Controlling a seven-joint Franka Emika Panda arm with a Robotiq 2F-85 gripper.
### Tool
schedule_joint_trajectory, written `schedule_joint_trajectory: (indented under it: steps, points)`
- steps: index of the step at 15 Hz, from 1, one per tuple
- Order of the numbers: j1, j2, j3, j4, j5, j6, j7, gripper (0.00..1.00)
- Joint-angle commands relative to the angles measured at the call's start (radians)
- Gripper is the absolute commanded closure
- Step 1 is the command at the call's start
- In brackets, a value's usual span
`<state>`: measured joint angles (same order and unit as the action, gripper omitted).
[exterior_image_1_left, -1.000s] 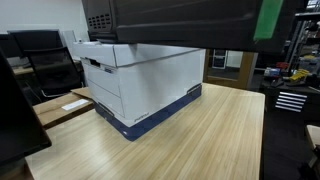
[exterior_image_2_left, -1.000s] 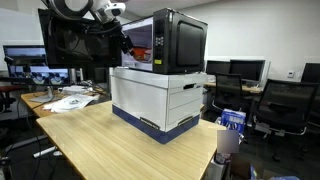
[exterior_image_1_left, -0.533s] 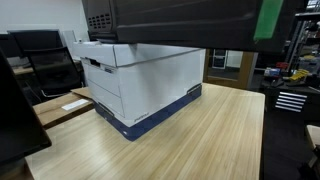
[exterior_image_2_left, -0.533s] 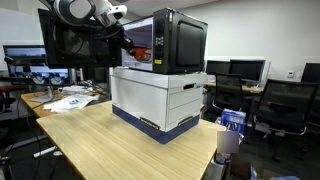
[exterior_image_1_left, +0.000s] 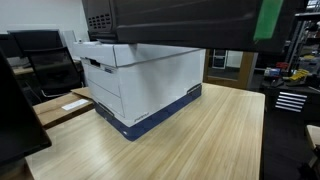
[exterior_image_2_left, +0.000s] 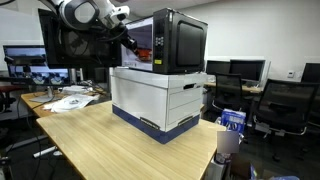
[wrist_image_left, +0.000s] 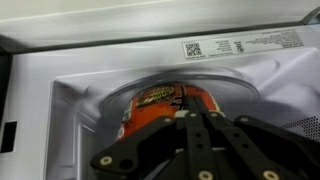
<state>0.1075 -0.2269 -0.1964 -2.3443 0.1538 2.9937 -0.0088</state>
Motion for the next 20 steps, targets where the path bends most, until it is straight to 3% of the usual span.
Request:
schedule_joint_trajectory:
  steps: [1, 13, 17, 18, 19, 20]
  points:
    - [0.025, 0.028, -0.022, 0.005, 0.015, 0.076, -0.037, 0.99]
    - [0.025, 0.090, -0.049, -0.014, -0.012, 0.260, -0.060, 0.98]
    - [0.072, -0.027, -0.083, -0.098, -0.008, 0.203, -0.116, 0.98]
    - [0.092, -0.080, -0.102, -0.134, -0.010, 0.178, -0.141, 0.95]
    - [0.083, -0.118, -0.107, -0.158, -0.029, 0.125, -0.156, 0.72]
    - [0.063, -0.163, -0.105, -0.181, -0.049, 0.037, -0.174, 0.70]
